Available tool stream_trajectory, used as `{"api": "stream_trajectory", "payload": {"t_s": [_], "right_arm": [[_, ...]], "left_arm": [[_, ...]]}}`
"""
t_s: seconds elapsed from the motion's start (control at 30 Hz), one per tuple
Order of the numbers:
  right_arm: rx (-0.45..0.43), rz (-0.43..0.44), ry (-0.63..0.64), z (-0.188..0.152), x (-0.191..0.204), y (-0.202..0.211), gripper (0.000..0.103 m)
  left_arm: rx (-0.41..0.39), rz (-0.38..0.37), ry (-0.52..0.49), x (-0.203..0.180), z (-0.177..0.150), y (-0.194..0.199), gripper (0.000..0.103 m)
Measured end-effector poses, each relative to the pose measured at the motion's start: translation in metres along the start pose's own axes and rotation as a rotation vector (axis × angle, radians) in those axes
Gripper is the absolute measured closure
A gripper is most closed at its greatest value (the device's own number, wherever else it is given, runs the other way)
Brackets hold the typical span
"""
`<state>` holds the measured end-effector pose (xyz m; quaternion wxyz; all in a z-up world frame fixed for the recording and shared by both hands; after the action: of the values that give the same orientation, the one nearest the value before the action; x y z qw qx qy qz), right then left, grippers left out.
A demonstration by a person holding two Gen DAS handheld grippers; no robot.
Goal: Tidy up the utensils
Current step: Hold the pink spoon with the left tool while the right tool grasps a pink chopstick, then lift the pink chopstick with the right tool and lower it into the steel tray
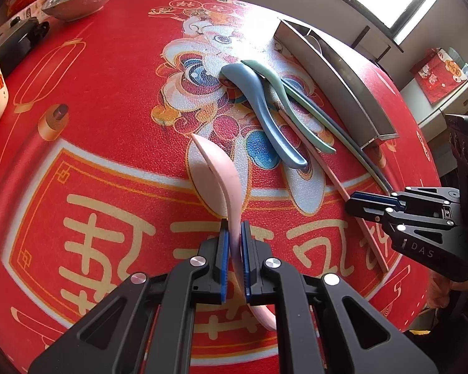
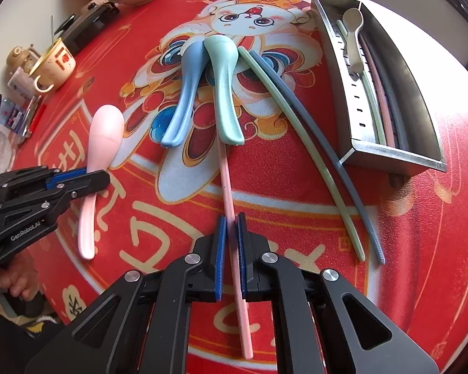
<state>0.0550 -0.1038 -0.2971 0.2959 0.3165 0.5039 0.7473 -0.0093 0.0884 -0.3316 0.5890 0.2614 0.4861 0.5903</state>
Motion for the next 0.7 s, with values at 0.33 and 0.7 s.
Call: {"api": "stream_trajectory", "payload": {"t_s": [0.33, 0.7], "right_arm": [[-0.005, 0.034, 0.049, -0.008, 0.01, 0.001, 0.097], [-0.108, 0.056, 0.047, -0.007, 0.004, 0.028, 0.097]], "left_arm": [[-0.002, 0.01, 0.012, 0.0, 0.001, 0.0, 0.094], [-0.002, 0.022, 0.038, -0.001, 0.001, 0.001, 0.095]]}}
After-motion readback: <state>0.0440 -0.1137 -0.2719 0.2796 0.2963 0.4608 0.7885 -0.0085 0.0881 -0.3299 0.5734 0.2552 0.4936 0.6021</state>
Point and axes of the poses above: each gripper's, at about its wrist camera, not at the fingertips, and y roughly against the way its jaws point, x to its left, z to its top, the point moved 1 cm from there along -y, roughly the way its jaws point, and after that the axes turned 1 degree about z, right-handed, at the moved point
